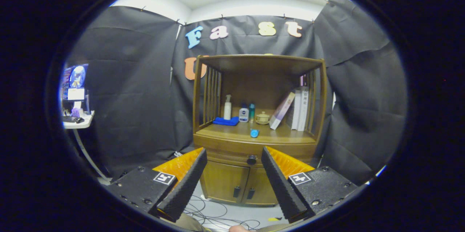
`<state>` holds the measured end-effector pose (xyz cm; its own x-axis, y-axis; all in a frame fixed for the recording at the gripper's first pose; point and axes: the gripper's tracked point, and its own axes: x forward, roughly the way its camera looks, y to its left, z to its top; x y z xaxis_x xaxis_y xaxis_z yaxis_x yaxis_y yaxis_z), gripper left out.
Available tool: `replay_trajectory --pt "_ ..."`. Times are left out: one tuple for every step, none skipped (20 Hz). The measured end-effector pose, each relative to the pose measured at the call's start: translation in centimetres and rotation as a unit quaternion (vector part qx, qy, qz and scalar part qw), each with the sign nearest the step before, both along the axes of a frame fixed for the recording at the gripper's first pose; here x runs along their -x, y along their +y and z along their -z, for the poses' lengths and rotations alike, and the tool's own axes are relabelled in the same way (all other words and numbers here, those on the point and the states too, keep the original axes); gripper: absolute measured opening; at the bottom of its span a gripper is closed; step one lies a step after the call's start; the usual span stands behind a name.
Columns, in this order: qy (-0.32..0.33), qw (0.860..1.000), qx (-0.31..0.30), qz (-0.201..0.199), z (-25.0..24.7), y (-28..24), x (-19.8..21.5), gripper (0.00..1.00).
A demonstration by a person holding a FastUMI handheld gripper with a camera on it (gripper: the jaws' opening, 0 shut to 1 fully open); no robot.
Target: Pull open the drawer, take out the items inside it, and place them on the countertop above the cabinet.
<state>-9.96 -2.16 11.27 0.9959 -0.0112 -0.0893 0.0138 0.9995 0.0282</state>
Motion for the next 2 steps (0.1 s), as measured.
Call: replay_trajectory --pt "-0.003 1.000 -0.001 0.001 -0.43 0.07 0.60 0.98" --pt "-0.009 1.000 -0.002 -0.001 -0.71 0.14 1.08 0.98"
